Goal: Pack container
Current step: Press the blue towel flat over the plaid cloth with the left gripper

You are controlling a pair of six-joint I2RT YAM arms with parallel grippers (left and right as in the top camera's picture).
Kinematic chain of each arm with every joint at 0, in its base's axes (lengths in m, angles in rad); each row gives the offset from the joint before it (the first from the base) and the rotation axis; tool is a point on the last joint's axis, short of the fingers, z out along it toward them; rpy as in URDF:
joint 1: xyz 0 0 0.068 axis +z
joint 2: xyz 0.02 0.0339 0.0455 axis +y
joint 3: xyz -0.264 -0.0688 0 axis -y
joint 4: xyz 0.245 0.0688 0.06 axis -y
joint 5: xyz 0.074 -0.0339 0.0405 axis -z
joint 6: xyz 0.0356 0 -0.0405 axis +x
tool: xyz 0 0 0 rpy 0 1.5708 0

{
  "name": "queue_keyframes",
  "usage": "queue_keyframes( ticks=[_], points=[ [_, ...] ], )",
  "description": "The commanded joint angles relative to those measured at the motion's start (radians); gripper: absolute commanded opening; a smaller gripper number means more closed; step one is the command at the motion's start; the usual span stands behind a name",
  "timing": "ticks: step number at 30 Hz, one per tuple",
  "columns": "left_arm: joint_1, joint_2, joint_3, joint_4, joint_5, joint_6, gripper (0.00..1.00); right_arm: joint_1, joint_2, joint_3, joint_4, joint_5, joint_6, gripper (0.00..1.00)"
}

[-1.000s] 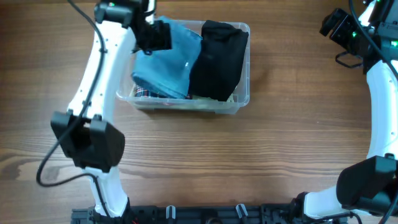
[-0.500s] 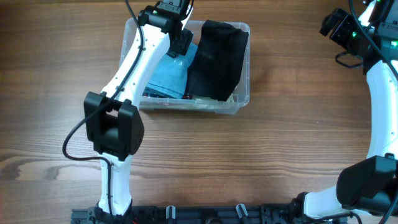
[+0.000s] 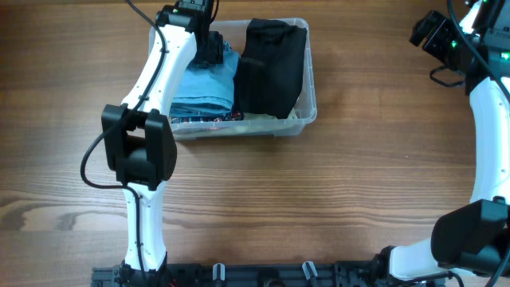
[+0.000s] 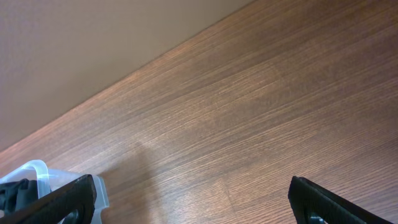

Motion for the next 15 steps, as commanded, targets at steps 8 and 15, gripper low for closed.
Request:
queue_keyframes(
  ticks=[8, 15],
  points=[
    [-0.058, -0.231, -0.04, -0.188, -0.032, -0.06, 0.79, 0.002, 0.008, 0.006, 0.002, -0.008, 0.011, 1.0],
    [-0.069, -0.174, -0.042, -0.274, 0.039, -0.161, 0.81, 0.002, 0.008, 0.006, 0.002, -0.008, 0.01, 1.0]
  ],
)
